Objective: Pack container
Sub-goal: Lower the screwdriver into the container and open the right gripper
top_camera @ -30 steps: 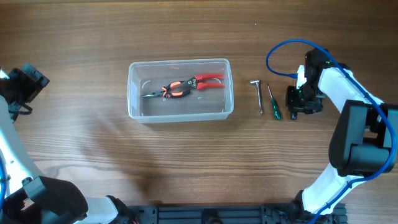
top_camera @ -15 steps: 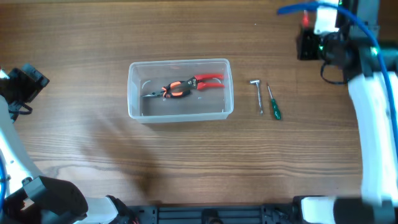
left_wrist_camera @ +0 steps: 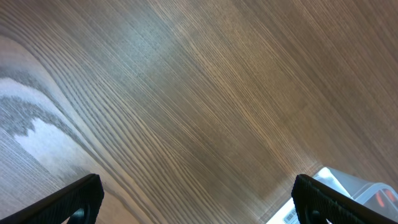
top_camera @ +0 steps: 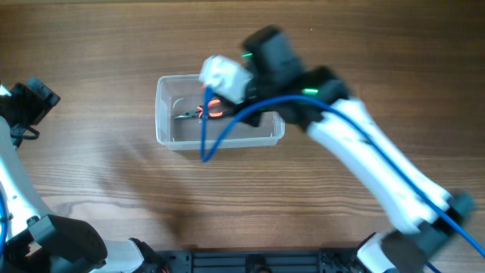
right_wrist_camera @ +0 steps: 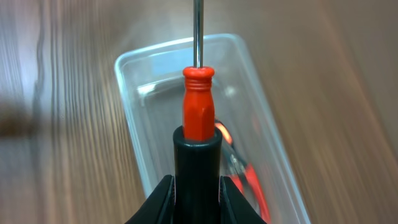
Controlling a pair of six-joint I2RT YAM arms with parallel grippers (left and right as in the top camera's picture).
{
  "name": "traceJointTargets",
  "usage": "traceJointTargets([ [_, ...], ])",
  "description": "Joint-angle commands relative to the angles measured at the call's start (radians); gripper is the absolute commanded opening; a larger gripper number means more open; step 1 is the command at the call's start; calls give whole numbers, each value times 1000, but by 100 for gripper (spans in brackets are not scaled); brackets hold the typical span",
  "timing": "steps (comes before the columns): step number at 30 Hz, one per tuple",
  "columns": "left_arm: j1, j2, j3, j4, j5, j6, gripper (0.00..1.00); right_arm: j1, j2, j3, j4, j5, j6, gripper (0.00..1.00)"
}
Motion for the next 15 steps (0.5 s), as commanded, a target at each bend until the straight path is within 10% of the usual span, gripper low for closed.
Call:
traceJointTargets([
  [1,5,2,6,0,16,-16,100,29,177,-13,50,-16,-193,4],
  [15,5,2,6,0,15,-16,100,29,443,-13,126,-116,-254,4],
])
